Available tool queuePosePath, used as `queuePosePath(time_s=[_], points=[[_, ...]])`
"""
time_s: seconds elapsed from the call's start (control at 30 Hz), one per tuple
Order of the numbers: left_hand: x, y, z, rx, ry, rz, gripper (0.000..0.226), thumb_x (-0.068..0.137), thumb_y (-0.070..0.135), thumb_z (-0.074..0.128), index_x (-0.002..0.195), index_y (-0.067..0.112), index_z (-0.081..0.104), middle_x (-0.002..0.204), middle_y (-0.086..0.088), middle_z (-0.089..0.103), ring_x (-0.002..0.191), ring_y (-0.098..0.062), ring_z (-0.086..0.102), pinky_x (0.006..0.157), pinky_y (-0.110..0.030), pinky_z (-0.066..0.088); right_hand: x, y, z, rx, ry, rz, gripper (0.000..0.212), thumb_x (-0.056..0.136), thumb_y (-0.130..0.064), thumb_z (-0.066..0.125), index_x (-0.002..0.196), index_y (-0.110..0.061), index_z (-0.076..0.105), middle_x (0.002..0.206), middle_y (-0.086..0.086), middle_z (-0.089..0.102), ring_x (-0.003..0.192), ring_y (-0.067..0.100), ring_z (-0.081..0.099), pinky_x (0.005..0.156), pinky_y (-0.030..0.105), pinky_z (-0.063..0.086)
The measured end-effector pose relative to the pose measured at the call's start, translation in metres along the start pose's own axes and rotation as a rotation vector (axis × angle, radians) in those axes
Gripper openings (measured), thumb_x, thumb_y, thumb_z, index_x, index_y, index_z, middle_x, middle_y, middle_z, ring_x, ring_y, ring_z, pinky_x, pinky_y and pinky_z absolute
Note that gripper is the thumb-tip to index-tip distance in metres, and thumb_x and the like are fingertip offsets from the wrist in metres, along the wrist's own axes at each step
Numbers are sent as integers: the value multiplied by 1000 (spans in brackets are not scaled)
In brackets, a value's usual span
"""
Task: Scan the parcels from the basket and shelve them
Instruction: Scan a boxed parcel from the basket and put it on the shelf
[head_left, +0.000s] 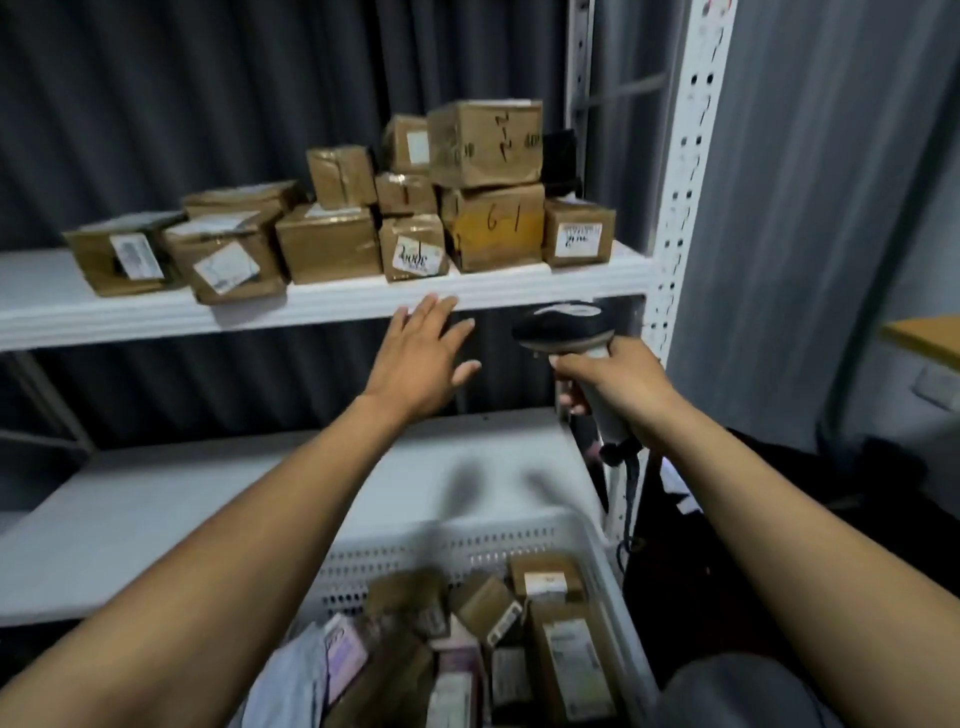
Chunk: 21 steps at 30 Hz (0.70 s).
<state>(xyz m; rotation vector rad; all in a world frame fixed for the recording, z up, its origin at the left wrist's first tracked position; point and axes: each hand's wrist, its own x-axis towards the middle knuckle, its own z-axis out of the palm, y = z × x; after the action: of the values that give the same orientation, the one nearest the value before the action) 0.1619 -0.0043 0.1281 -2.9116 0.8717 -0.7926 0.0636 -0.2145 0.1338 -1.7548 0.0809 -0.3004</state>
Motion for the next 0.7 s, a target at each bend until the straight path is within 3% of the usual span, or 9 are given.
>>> queuePosePath(time_s=[0.13, 0.27, 0.4, 0.5, 0.6, 0.7], points=[[-56, 22, 66, -83, -177, -44, 59, 96, 48, 47, 147, 21, 37, 161, -7, 15, 149, -24, 7, 119, -42, 7, -19, 63, 0, -111, -7, 120, 10, 83, -17, 72, 81, -10, 66, 53, -4, 62, 49, 16, 62, 50, 26, 47], [-101, 51, 130, -109, -385, -55, 60, 98, 49, 41, 150, 23, 29, 161, -8, 12, 148, -26, 9, 119, -40, 12, -34, 122, 1, -155, -8, 235, 14, 84, -19, 73, 92, -9, 66, 66, 3, 66, 53, 18, 64, 49, 26, 48], [-132, 70, 186, -167, -563, -114, 60, 98, 48, 42, 151, 24, 27, 161, -8, 13, 147, -26, 14, 119, -37, 16, -33, 174, 7, -218, -14, 345, 14, 79, -21, 75, 84, -12, 66, 69, 7, 68, 63, 26, 67, 65, 42, 59], [-147, 77, 227, -217, -668, -219, 61, 97, 49, 44, 151, 25, 27, 160, -8, 17, 144, -27, 23, 115, -34, 24, -25, 199, 10, -260, -19, 362, 15, 75, -26, 76, 79, -14, 67, 73, 10, 68, 76, 31, 68, 72, 44, 56], [-161, 84, 275, -283, -717, -341, 61, 95, 50, 47, 149, 30, 28, 157, -8, 26, 141, -27, 29, 112, -31, 31, -12, 213, 11, -245, -68, 358, 15, 81, -25, 73, 76, -13, 65, 66, 6, 65, 62, 21, 63, 62, 31, 49], [-173, 92, 310, -383, -740, -495, 71, 89, 48, 58, 150, 35, 24, 153, -9, 30, 136, -29, 35, 107, -35, 38, -2, 218, 11, -234, -73, 351, 20, 81, -28, 72, 78, -9, 66, 66, 7, 66, 63, 22, 63, 65, 37, 52]])
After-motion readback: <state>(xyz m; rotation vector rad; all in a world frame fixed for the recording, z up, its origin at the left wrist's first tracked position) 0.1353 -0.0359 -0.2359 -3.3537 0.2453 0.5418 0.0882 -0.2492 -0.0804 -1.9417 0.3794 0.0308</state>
